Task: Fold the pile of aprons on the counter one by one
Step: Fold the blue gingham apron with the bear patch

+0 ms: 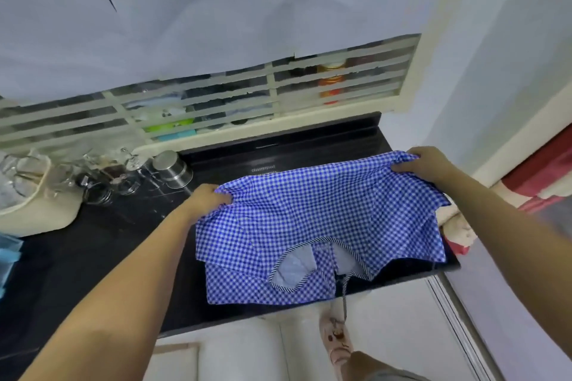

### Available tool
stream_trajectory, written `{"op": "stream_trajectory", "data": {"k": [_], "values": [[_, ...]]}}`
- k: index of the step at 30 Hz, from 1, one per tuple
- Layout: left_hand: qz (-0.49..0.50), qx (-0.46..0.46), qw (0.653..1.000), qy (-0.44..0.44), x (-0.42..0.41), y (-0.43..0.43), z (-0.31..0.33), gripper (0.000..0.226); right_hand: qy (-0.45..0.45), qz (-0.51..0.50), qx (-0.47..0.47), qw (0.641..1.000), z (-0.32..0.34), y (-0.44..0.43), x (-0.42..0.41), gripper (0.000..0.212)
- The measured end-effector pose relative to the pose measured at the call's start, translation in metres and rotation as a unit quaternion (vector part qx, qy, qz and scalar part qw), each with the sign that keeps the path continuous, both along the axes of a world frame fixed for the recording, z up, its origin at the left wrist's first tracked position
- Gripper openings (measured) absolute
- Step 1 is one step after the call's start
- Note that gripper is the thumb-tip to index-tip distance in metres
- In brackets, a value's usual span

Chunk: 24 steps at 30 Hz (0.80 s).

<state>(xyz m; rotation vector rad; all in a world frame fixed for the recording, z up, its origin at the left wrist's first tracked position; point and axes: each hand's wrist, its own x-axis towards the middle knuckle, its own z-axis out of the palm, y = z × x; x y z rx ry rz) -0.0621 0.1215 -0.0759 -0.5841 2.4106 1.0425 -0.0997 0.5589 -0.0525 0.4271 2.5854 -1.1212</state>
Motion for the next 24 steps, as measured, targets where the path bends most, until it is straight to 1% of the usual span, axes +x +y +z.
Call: {"op": "stream_trajectory", "data": {"k": [1, 3, 4, 5, 6, 7, 8, 9, 10, 11, 12, 13, 14, 15, 16, 17, 18, 20, 21, 22, 23, 24], "values": [[0.022, -0.012, 0.999, 0.023, -0.008, 0.001, -0.007, 0.027, 0.012, 0.001, 0.031, 0.999, -0.009, -0.003, -0.014, 0.033], [0.07, -0.042, 0.995, 0.057, -0.019, -0.004, -0.024, 0.056, 0.034, 0.024, 0.12, 0.992, -0.028, -0.01, -0.039, 0.045], [0.094, -0.057, 0.992, 0.067, -0.019, -0.006, -0.03, 0.068, 0.053, 0.059, 0.18, 0.981, -0.036, -0.016, -0.045, 0.055], [0.131, -0.059, 0.988, 0.056, -0.017, -0.009, -0.038, 0.076, 0.075, 0.11, 0.225, 0.965, -0.044, -0.026, -0.051, 0.065], [0.171, -0.045, 0.983, 0.04, -0.013, -0.01, -0.046, 0.079, 0.096, 0.162, 0.244, 0.951, -0.051, -0.04, -0.051, 0.072], [0.209, -0.027, 0.978, 0.016, -0.006, -0.01, -0.048, 0.077, 0.102, 0.216, 0.231, 0.943, -0.056, -0.059, -0.049, 0.078], [0.228, -0.007, 0.974, -0.008, 0.001, -0.01, -0.053, 0.067, 0.097, 0.271, 0.191, 0.939, -0.061, -0.081, -0.041, 0.083], [0.24, 0.014, 0.97, -0.038, 0.009, -0.009, -0.055, 0.052, 0.09, 0.331, 0.145, 0.928, -0.066, -0.106, -0.031, 0.088], [0.244, 0.028, 0.968, -0.057, 0.015, -0.008, -0.058, 0.044, 0.088, 0.383, 0.107, 0.913, -0.071, -0.13, -0.018, 0.094], [0.245, 0.029, 0.967, -0.067, 0.02, -0.008, -0.059, 0.046, 0.086, 0.428, 0.082, 0.896, -0.074, -0.154, -0.002, 0.101], [0.245, 0.023, 0.967, -0.065, 0.024, -0.01, -0.062, 0.049, 0.079, 0.464, 0.072, 0.879, -0.078, -0.176, 0.011, 0.108], [0.239, 0.016, 0.969, -0.055, 0.026, -0.009, -0.062, 0.049, 0.065, 0.491, 0.082, 0.865, -0.082, -0.195, 0.024, 0.115], [0.233, 0.029, 0.972, -0.034, 0.03, -0.008, -0.061, 0.045, 0.049, 0.517, 0.104, 0.848, -0.088, -0.212, 0.034, 0.12], [0.229, 0.063, 0.971, -0.021, 0.032, -0.005, -0.059, 0.035, 0.036, 0.535, 0.133, 0.834, -0.093, -0.225, 0.042, 0.123], [0.228, 0.113, 0.967, -0.012, 0.035, -0.002, -0.055, 0.025, 0.025, 0.544, 0.16, 0.824, -0.1, -0.235, 0.047, 0.124], [0.22, 0.14, 0.965, -0.009, 0.038, 0.0, -0.052, 0.024, 0.016, 0.544, 0.176, 0.82, -0.106, -0.241, 0.049, 0.121], [0.199, 0.131, 0.971, 0.001, 0.039, 0.0, -0.05, 0.029, 0.011, 0.536, 0.184, 0.824, -0.109, -0.243, 0.047, 0.114], [0.143, 0.005, 0.99, 0.008, 0.041, -0.004, -0.049, 0.045, 0.019, 0.526, 0.183, 0.831, -0.109, -0.241, 0.034, 0.094], [0.132, -0.065, 0.989, 0.011, 0.043, -0.006, -0.047, 0.053, 0.021, 0.528, 0.172, 0.832, -0.105, -0.239, 0.026, 0.086], [0.127, -0.107, 0.986, 0.021, 0.045, -0.005, -0.045, 0.058, 0.01, 0.531, 0.149, 0.834, -0.1, -0.236, 0.016, 0.081], [0.117, -0.126, 0.984, 0.044, 0.049, -0.002, -0.044, 0.057, -0.014, 0.537, 0.126, 0.834, -0.094, -0.233, 0.007, 0.079], [0.092, -0.137, 0.984, 0.072, 0.054, 0.003, -0.044, 0.052, -0.041, 0.545, 0.112, 0.83, -0.089, -0.23, 0.0, 0.077]]}}
